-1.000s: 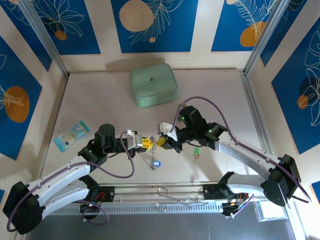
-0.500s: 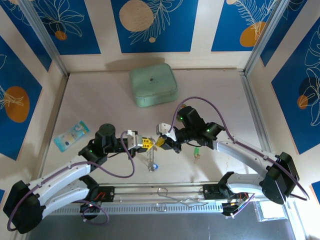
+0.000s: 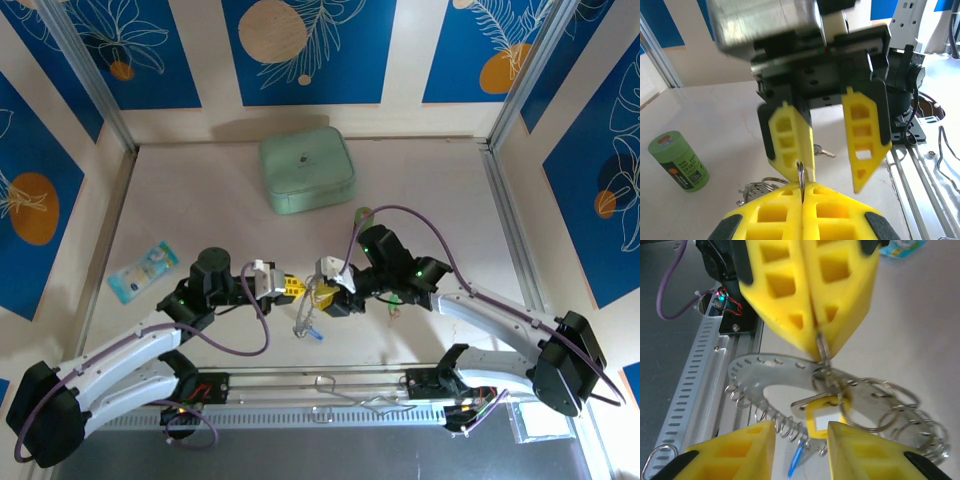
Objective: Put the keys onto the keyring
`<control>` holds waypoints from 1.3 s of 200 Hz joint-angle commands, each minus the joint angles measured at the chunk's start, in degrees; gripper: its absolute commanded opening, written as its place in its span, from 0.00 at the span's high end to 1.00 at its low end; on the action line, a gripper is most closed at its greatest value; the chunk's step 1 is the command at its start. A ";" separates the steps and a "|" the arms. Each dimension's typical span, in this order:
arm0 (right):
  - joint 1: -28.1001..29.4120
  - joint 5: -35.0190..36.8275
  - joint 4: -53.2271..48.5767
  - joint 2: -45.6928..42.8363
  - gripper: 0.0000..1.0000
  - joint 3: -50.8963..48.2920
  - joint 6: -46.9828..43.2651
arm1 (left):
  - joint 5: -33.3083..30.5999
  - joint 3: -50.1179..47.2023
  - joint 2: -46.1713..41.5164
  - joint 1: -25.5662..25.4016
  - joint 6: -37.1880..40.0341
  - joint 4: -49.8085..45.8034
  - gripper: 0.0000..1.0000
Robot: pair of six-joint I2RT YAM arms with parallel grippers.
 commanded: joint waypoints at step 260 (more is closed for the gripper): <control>5.58 16.47 8.06 -5.22 0.98 -0.70 4.30 | -1.71 -0.34 -1.70 -0.92 1.13 2.93 1.00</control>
